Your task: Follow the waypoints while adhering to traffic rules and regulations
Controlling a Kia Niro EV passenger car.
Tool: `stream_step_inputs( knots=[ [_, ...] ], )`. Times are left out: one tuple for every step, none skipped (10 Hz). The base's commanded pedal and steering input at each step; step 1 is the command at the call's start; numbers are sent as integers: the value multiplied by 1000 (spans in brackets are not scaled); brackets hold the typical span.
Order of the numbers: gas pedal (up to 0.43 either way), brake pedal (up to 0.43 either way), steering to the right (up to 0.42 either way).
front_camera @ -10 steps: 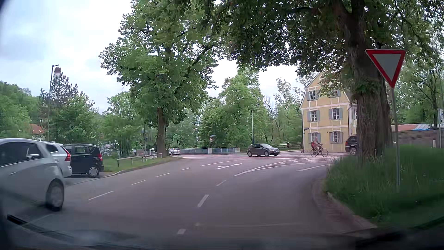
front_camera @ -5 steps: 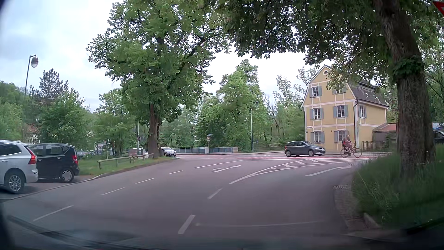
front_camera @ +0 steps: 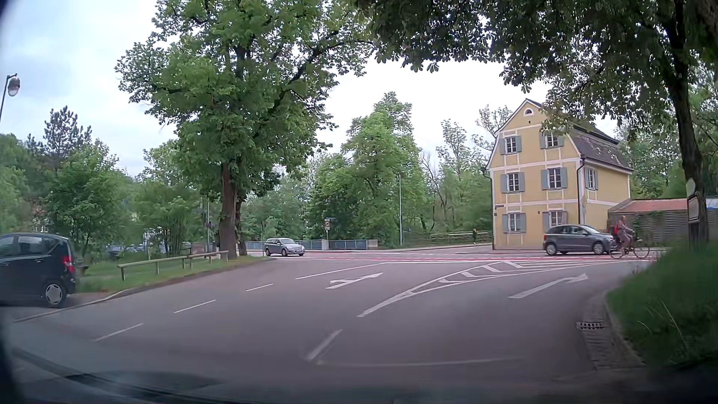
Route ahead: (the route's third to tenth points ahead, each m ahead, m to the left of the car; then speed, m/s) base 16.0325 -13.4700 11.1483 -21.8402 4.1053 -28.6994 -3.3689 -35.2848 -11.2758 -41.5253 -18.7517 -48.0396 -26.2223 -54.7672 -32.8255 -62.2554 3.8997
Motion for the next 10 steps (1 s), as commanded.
stream_step_inputs(
  knots=[
    [0, 0, 78],
    [0, 0, 94],
    [0, 0, 110],
    [0, 0, 121],
    [0, 0, 133],
    [0, 0, 144],
    [0, 0, 152],
    [0, 0, 159],
    [0, 0, 163],
    [0, 0, 168]
  ],
)
